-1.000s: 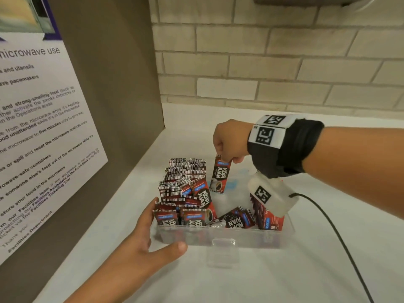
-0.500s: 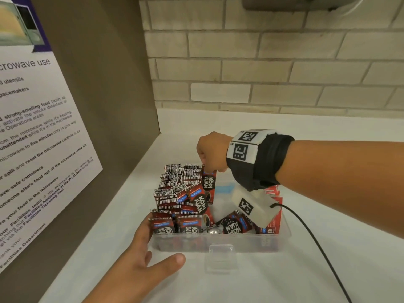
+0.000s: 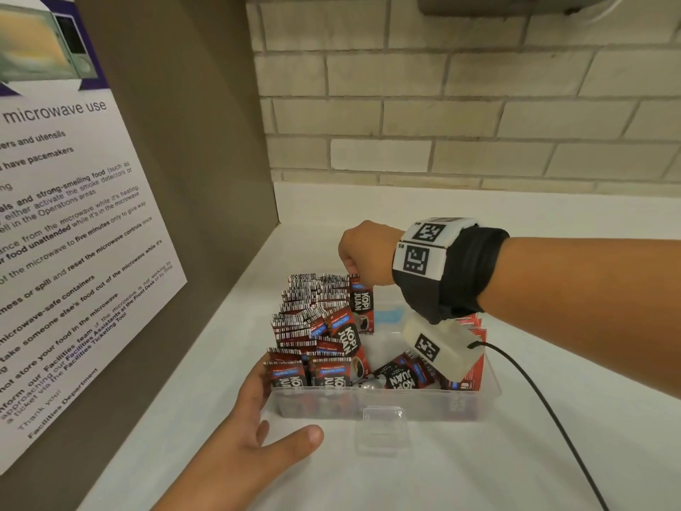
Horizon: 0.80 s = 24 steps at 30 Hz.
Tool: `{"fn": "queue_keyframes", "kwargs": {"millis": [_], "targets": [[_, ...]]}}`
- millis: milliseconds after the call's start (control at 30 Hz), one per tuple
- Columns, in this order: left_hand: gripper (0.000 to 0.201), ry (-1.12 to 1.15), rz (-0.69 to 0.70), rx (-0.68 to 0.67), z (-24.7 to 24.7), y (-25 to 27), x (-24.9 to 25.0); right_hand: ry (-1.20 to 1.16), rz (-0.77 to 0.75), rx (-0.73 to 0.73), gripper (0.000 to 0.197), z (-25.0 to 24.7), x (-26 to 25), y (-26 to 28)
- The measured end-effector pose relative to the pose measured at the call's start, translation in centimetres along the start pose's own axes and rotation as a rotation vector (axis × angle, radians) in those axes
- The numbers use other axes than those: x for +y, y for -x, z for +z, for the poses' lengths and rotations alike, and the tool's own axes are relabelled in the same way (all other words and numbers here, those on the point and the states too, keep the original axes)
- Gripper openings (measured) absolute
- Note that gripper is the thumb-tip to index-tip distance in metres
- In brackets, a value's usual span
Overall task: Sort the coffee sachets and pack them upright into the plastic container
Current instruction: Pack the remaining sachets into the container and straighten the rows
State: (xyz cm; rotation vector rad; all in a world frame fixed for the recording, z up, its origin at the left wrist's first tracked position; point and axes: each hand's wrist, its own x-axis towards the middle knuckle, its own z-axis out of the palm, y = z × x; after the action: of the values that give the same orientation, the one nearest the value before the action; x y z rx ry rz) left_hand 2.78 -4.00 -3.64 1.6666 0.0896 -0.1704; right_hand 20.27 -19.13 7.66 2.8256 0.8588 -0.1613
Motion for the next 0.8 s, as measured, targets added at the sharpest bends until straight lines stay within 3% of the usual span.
{"fn": "queue_keyframes", "kwargs": {"millis": [200, 367, 633, 800], "targets": [[0.092, 0.03, 0.004, -0.006, 0.3, -0.1, 0.1, 0.037, 0.0, 0.011, 0.025, 0.3, 0.0, 0.6], [0.104, 0.048, 0.006, 0.004, 0.6, -0.1, 0.3, 0.068, -0.006, -0.029, 0.04, -0.1, 0.3, 1.3], [0.114, 0.062, 0.036, 0.009, 0.4, 0.4, 0.7, -0.129, 0.058, 0.268, 0.03, -2.0, 1.5, 4.2], [0.133, 0.095, 0.059, 0.023, -0.1, 0.4, 1.0, -0.245, 0.005, 0.149, 0.023, -1.9, 1.4, 6.9]]}}
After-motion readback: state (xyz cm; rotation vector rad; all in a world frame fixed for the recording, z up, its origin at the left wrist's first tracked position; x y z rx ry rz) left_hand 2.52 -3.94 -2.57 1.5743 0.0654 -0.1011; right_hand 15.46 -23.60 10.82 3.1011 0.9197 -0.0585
